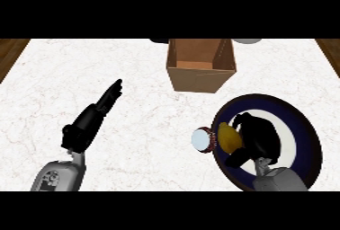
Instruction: Pick the lemon from the plate and place it in the cardboard box
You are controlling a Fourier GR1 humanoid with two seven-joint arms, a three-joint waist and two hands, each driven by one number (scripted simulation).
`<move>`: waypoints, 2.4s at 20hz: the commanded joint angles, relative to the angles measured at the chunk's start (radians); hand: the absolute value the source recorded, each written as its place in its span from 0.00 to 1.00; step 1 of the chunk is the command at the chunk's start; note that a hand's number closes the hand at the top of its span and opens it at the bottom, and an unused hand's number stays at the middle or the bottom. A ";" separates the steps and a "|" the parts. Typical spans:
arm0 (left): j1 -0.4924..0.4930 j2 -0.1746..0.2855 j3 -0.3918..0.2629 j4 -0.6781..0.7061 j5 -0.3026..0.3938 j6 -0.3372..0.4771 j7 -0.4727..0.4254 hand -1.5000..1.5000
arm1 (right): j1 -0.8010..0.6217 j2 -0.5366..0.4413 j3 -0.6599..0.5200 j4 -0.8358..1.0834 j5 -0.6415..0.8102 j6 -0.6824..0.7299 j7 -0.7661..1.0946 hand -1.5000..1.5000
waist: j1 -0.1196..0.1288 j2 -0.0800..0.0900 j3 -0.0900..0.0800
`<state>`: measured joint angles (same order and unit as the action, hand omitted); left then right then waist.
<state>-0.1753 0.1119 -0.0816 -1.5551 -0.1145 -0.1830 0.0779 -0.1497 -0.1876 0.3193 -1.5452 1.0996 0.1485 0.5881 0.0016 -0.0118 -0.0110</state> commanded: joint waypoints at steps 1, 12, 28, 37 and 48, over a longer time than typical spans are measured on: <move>-0.051 -0.010 0.001 0.034 0.005 -0.008 -0.008 0.50 | -0.142 0.133 0.154 0.068 0.102 0.028 0.054 1.00 | 0.019 0.016 0.010; -0.021 -0.006 0.014 0.014 -0.006 -0.005 0.001 0.50 | -0.361 0.187 0.440 -0.020 0.091 -0.017 0.249 1.00 | 0.005 0.010 0.011; 0.002 -0.031 -0.013 -0.006 -0.031 0.007 -0.002 0.50 | -0.659 0.187 0.358 -0.466 -0.094 0.154 0.613 1.00 | 0.003 0.006 0.011; -0.037 -0.037 -0.007 0.001 -0.042 0.017 0.041 0.50 | -0.811 0.187 0.138 -0.324 -0.086 0.193 0.559 1.00 | 0.002 0.008 0.011; 0.011 -0.025 0.002 -0.018 -0.025 -0.019 0.023 0.50 | -0.899 0.187 -0.056 -0.027 -0.114 0.031 0.356 1.00 | 0.007 0.012 0.011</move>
<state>-0.1849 0.0772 -0.0863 -1.5637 -0.1485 -0.1851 0.1029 -1.0363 -0.0069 0.2895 -1.6203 0.9900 0.2288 0.9383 0.0094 0.0004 -0.0004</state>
